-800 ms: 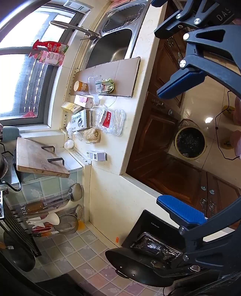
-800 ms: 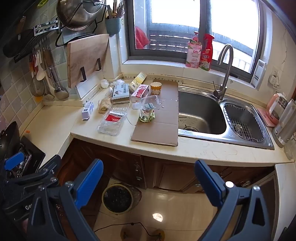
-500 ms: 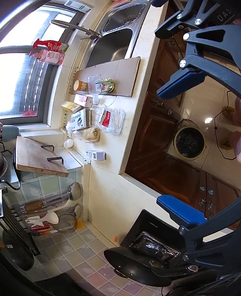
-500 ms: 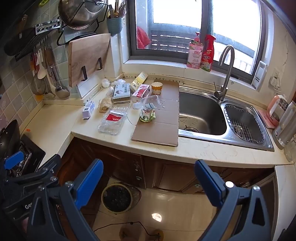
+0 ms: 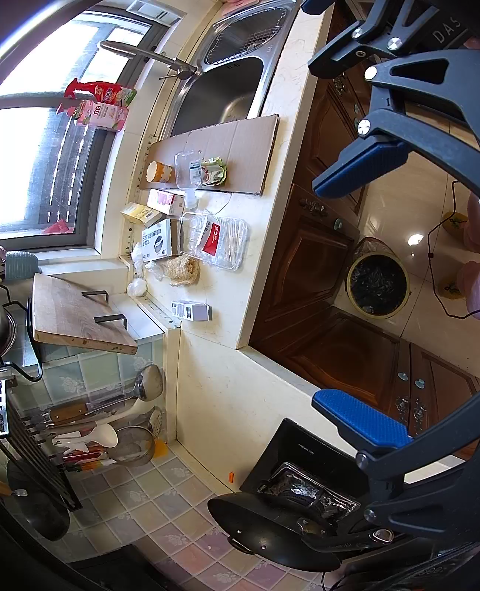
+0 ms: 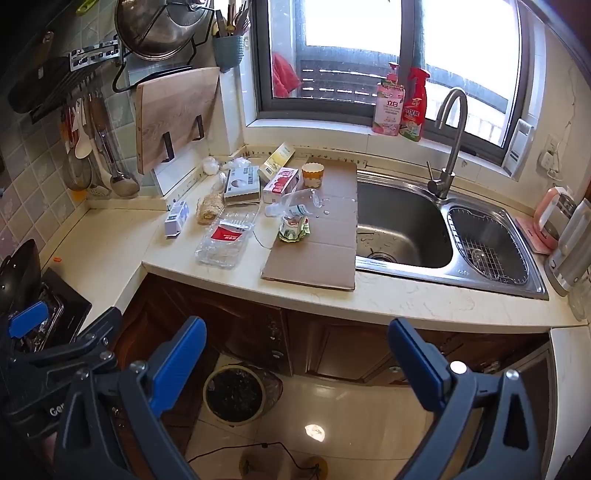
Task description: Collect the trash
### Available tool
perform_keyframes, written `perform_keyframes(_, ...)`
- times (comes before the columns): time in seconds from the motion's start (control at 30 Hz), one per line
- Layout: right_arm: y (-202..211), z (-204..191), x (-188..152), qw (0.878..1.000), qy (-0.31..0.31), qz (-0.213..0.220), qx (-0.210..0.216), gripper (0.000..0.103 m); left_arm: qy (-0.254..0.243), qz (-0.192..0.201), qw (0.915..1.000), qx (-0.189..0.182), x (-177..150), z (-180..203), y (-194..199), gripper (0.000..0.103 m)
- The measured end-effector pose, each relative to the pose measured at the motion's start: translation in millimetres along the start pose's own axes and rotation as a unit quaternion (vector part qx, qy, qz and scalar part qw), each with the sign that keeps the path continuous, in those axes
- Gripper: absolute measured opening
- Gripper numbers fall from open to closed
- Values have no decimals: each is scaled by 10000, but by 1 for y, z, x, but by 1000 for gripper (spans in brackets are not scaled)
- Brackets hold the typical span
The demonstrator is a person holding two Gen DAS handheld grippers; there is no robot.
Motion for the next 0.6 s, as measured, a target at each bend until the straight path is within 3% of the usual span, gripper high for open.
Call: perform_keyframes(0.6,0,-1,-5,10000,-51,-22,44,100,-22,-48,10000,-4,-8,1,9,99)
Point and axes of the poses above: each gripper's, at about its wrist camera, not at the fingertips, and y roughly against the way its jaws point, z to its right, x to its top, the point moved 6 cm from there along -y, roughly the way its jaws point, and after that the axes turned 14 degrees about x, right-handed, at the moved point
